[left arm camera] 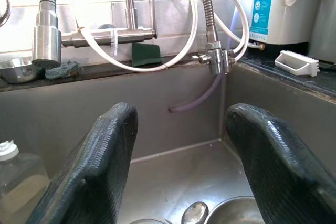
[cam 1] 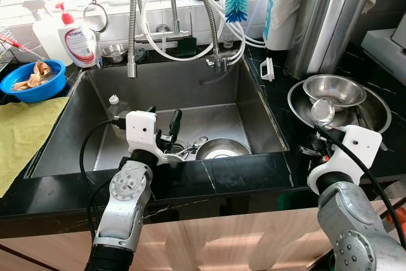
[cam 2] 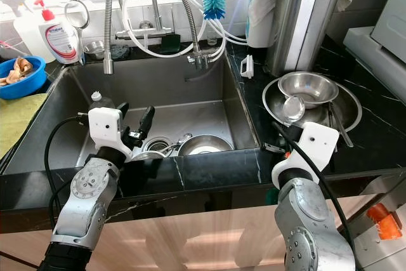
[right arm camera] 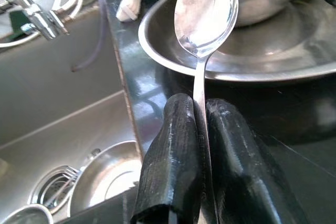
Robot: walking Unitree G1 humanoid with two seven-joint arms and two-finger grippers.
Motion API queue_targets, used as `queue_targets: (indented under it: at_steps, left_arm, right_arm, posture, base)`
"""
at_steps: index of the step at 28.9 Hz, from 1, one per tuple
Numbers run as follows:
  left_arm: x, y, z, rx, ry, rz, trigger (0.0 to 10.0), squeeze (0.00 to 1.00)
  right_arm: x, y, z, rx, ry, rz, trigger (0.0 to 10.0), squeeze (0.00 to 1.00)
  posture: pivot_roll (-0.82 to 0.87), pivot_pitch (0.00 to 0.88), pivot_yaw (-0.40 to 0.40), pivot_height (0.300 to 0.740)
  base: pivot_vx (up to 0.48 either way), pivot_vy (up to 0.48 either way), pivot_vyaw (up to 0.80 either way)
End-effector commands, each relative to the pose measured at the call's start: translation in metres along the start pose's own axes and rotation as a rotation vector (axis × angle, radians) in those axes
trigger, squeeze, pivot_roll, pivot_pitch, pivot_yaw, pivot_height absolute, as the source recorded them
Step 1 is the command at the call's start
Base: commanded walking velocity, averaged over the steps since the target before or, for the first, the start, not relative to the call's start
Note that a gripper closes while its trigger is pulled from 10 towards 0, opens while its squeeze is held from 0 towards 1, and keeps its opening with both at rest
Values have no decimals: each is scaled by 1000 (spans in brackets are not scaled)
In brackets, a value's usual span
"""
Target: Kitchen organization
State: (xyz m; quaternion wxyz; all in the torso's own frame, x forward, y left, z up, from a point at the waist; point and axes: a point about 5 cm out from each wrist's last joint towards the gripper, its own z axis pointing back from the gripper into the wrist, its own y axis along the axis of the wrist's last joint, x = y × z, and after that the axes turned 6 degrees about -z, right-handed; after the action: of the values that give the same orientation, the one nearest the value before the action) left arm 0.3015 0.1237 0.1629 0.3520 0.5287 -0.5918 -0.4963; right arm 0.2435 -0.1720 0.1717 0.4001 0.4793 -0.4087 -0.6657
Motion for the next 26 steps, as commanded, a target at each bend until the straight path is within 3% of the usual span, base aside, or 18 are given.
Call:
queue_targets:
  at_steps: [1,7,13,17,21,26]
  left_arm:
    - [-2,-2,0,-10,3,5,10000,0]
    - [-1,-1,0,-5,4,12,10000,0]
    - [0,-2,-2,-4,5,17,10000,0]
    - [4,-1,-2,-1,-1,26,10000,0]
    - [8,-2,-2,-1,-9,32,10000,0]
    - [8,-2,-3,0,-12,35,10000,0]
  right_arm:
    - [-15,9,1,41,63,-21,10000,0]
    - [-17,15,0,68,74,12,10000,0]
    - [-33,24,-6,104,190,153,10000,0]
    - [-40,37,-20,148,229,243,10000,0]
    - [-32,40,-42,140,225,375,10000,0]
    - [-34,45,-60,149,271,444,10000,0]
  posture:
    - [-135,0,63,740]
    - [-135,0,62,740]
    - [-139,0,62,740]
    - [-137,0,61,740]
    - [-128,0,60,740]
    - [-134,0,64,740]
  base:
    - [0,0,0]
    - [0,0,0]
    - [0,0,0]
    - [0,0,0]
    - [0,0,0]
    - [0,0,0]
